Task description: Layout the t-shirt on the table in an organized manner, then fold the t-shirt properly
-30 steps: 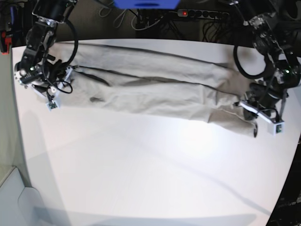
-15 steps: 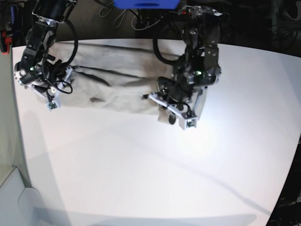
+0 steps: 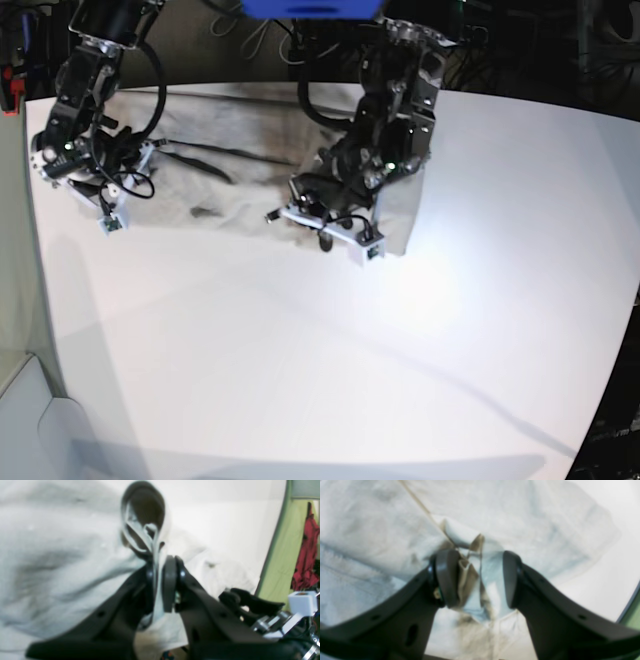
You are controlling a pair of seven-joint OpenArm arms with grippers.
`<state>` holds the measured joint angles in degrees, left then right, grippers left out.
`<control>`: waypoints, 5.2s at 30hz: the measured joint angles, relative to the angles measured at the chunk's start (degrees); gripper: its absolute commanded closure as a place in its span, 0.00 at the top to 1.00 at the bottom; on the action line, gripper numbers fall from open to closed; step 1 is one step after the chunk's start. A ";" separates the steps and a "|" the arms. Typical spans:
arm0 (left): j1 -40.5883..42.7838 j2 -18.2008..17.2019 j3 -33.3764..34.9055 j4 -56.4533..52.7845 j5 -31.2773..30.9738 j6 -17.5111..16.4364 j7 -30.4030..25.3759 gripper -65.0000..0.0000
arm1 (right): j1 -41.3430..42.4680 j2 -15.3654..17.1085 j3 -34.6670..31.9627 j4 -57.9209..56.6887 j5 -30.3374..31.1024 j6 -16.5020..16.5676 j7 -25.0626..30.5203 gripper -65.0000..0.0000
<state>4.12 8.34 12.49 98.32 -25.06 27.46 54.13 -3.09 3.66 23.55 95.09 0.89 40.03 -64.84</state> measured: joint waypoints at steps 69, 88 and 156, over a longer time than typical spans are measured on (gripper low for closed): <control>2.10 -17.53 -18.29 -5.66 -8.26 -2.60 5.16 0.00 | 4.26 -5.31 14.69 2.47 10.97 0.17 -15.50 0.46; 3.02 -17.38 -18.40 -5.35 -8.31 -2.62 4.35 0.00 | 5.46 -1.64 14.62 2.05 10.56 0.20 -13.77 0.46; 3.50 -16.74 -18.47 -1.64 -7.21 -1.97 5.55 0.00 | 1.97 -4.76 14.58 13.79 27.47 0.17 -15.19 0.00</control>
<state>7.62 -8.40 -5.98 96.68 -32.27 25.50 59.68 -1.13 -1.10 38.13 108.88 28.36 40.21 -80.03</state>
